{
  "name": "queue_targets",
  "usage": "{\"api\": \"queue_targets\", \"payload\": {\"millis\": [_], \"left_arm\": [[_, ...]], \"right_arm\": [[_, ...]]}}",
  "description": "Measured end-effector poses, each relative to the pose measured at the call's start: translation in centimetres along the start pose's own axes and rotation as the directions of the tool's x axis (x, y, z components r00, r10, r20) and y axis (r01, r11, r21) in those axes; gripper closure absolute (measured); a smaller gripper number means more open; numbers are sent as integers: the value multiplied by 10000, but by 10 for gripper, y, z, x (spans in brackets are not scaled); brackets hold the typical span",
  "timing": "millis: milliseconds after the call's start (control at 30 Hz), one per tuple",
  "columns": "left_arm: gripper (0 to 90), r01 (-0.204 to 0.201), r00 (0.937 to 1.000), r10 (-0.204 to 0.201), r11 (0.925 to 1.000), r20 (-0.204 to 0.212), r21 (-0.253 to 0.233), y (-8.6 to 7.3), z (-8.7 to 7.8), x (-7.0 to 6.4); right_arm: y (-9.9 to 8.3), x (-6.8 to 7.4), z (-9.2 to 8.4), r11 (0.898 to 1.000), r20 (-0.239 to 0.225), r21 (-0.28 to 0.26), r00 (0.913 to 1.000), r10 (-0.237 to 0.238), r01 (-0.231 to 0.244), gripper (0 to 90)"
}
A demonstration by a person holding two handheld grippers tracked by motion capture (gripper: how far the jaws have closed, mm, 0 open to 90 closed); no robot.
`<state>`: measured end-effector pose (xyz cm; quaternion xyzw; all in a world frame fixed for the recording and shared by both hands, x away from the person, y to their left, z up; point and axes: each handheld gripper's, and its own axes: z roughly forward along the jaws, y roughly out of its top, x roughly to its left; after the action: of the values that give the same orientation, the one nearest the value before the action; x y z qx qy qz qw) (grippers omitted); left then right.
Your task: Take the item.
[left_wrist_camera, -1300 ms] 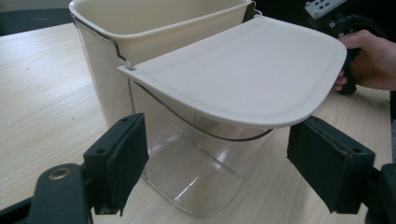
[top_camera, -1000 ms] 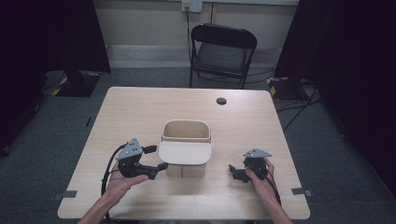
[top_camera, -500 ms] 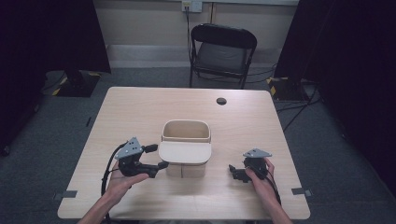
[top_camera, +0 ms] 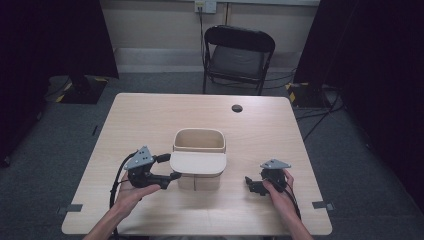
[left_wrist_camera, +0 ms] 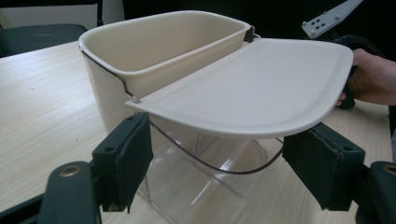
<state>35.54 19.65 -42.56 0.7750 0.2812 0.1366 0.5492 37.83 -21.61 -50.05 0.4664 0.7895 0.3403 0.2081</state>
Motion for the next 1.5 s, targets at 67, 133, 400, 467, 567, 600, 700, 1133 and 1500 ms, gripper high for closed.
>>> {"api": "queue_targets", "payload": {"millis": [67,133,400,467,567,600,700,1133,1500], "left_arm": [[244,69,10000,-69,10000,54,-65,1,0,0],[239,151,9999,-149,9998,80,-141,4,1,1],[244,130,9998,-126,9995,148,-292,10,1,4],[243,129,9999,-127,9995,103,-285,11,1,4],[238,165,9998,-161,9994,142,-293,11,2,5],[239,171,9998,-167,9994,143,-285,11,2,5],[243,256,9995,-251,9994,207,-224,11,1,6],[257,366,9988,-359,9991,325,-192,18,2,10],[243,467,9978,-460,9988,484,-119,22,3,13]], "right_arm": [[0,0,0,10000,-14,-8,10000,-3,3,127],[0,0,0,10000,-25,-10,10000,-7,7,126],[0,0,0,10000,-26,-8,10000,-8,8,126],[0,0,0,10000,-27,-10,10000,-7,7,126],[0,0,0,10000,-28,-8,10000,-7,7,126],[0,0,0,10000,-29,-12,10000,-21,21,125],[0,0,0,10000,-28,-10,10000,-20,20,125],[0,0,1,10000,-27,-4,10000,17,-17,124],[0,0,1,10000,-27,-4,10000,17,-17,125]]}}
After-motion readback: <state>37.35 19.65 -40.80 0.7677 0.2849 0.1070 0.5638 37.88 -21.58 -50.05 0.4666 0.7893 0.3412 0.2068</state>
